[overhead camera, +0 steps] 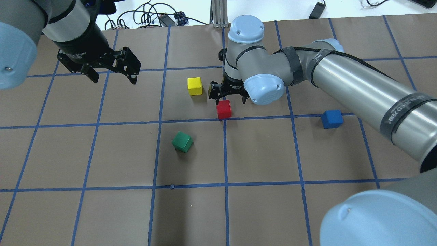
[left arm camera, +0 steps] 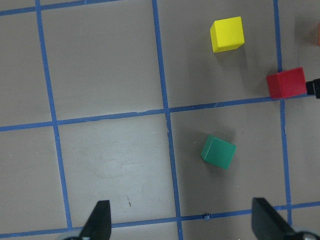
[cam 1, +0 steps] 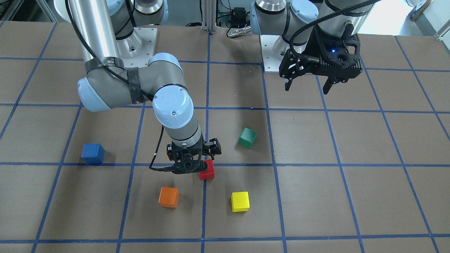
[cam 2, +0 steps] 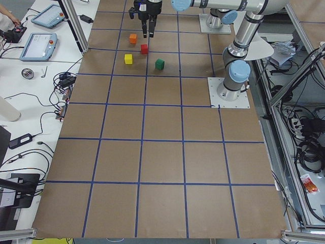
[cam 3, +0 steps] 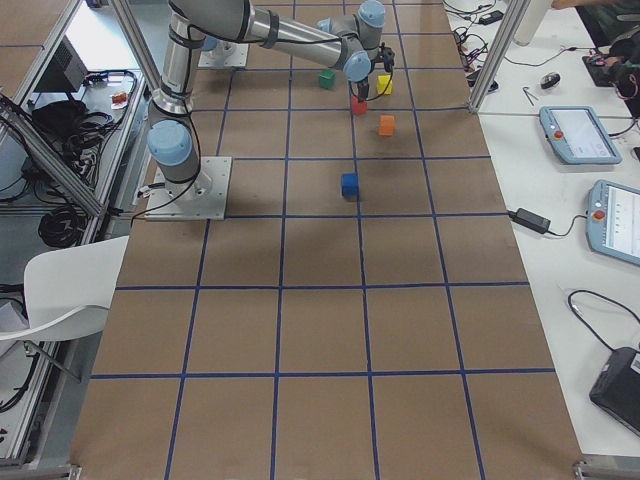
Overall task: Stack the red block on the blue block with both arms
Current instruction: 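Lower the right gripper onto the red cube and grasp it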
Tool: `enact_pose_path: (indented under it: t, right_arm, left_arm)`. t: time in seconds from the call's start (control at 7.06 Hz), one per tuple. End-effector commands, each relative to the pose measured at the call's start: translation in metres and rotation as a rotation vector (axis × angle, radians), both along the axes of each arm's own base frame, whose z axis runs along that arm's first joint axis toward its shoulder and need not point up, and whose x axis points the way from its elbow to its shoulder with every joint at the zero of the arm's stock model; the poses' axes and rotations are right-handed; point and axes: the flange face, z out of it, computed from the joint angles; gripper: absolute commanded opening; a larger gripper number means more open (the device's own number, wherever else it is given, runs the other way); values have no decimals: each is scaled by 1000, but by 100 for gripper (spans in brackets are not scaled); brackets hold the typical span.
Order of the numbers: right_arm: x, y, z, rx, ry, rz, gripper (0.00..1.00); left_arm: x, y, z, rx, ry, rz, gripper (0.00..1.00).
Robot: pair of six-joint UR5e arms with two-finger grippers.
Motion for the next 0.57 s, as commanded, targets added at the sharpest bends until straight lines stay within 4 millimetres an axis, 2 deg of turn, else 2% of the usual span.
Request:
enact_pose_path:
  t: [0.0, 0.28, 0.42]
  right_arm:
    - [11, 0, -32, 33, 10, 9, 100]
    - [14, -5, -48, 19, 4, 6, 100]
    - [15, -5, -48, 18, 5, 14, 74]
  left_arm:
    - [0, 3, -2, 1, 0, 0, 100]
    - [0, 3, -2, 1, -2, -1, 100]
    - [0, 3, -2, 1, 0, 0, 100]
